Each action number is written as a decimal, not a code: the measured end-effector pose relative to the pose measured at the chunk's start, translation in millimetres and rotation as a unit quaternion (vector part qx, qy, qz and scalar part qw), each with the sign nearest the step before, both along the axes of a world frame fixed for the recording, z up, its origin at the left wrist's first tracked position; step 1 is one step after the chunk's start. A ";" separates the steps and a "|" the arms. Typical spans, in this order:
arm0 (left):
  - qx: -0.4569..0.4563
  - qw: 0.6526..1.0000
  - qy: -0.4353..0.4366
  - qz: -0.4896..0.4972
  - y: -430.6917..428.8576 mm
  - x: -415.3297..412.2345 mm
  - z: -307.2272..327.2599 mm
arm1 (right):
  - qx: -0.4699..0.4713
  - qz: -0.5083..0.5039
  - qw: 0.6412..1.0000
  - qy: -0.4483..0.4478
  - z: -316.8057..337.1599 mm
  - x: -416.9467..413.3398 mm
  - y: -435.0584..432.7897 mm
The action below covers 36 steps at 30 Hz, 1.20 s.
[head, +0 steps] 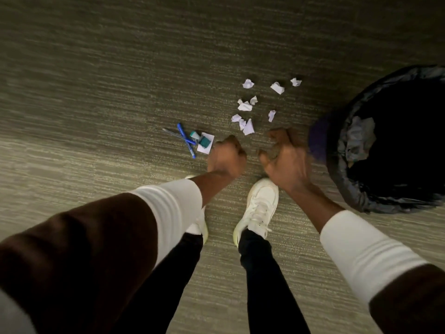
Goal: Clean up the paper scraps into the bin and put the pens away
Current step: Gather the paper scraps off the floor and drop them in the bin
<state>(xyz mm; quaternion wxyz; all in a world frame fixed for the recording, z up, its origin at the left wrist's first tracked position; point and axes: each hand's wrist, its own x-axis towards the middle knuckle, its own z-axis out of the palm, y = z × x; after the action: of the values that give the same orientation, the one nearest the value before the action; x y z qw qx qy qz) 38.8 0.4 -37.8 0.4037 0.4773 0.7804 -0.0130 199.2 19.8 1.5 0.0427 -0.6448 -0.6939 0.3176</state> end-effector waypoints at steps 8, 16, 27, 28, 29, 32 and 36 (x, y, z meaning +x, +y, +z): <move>-0.085 0.990 0.074 0.082 -26.5 -70.4 -108.7 | -0.096 0.119 0.981 -0.123 -126.8 -51.2 20.4; -0.097 0.965 0.063 0.234 -26.9 -81.1 -173.7 | -0.080 0.183 0.962 -0.188 -196.8 -77.4 29.8; -0.091 0.946 0.035 0.310 -20.2 -92.5 -194.3 | -0.045 0.184 0.975 -0.116 -217.1 -97.6 33.0; -0.093 0.939 0.015 0.331 -19.9 -92.6 -195.7 | -0.039 0.196 0.973 -0.112 -218.0 -96.6 33.4; -0.094 0.928 -0.014 0.361 -19.6 -92.7 -197.1 | -0.035 0.208 0.972 -0.108 -219.4 -95.2 33.3; -0.092 0.888 -0.092 0.442 -22.3 -92.9 -204.4 | -0.030 0.214 0.973 -0.077 -222.5 -91.7 30.7; -0.086 0.866 -0.119 0.478 -27.1 -88.5 -203.2 | -0.043 0.180 0.982 -0.034 -222.9 -89.2 28.0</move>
<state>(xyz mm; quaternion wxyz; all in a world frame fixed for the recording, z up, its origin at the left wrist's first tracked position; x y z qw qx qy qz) -49.6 -26.7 -241.1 0.4893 0.0068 0.8551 0.1712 110.0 47.8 -221.4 -0.0669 -0.5207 -0.7854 0.3279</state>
